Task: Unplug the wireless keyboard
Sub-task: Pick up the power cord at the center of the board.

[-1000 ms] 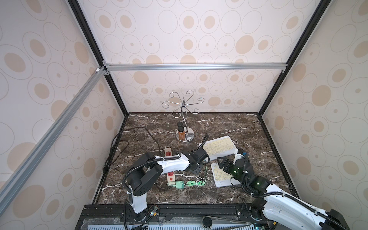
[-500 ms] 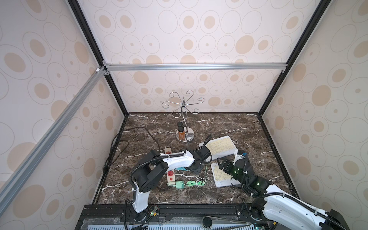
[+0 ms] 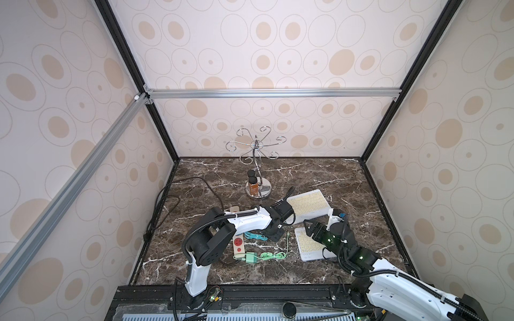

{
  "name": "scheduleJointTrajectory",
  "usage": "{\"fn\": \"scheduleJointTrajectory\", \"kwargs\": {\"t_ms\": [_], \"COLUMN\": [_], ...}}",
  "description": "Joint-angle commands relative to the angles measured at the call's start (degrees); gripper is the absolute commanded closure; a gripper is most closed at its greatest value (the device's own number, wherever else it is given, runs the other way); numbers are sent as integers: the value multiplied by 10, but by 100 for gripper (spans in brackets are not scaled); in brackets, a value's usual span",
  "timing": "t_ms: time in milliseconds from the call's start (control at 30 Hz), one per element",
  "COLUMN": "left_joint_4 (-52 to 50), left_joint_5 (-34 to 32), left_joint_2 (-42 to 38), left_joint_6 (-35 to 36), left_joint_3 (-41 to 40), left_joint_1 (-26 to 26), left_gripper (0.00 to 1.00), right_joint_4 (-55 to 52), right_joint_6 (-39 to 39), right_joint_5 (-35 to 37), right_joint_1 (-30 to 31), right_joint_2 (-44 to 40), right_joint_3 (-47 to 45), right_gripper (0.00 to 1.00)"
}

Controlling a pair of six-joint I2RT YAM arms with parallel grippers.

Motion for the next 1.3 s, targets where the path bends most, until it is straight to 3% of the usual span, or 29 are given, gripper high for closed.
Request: {"fn": "scheduleJointTrajectory", "kwargs": {"t_ms": [0,233,533,1267], "left_joint_4": [-39,-15,47,46], "left_joint_5": [-6,-26,-30,-5], "left_joint_2": [16,-40,-154,-157], "left_joint_6": [23,58,63,58], "left_joint_3": [5,25,-26,-35], "left_joint_1": [12,13,13,12], "left_gripper": [100,100,100,100], "right_joint_4": [19,69,183,536], "right_joint_6": [7,6,39,226], "right_joint_5": [-2,-51,-101,-70], "right_joint_1": [-1,-1,8,53], "right_joint_2": [16,90,205,442], "right_joint_3": [-11,6,17,-12], "right_gripper": [23,22,22,17]}}
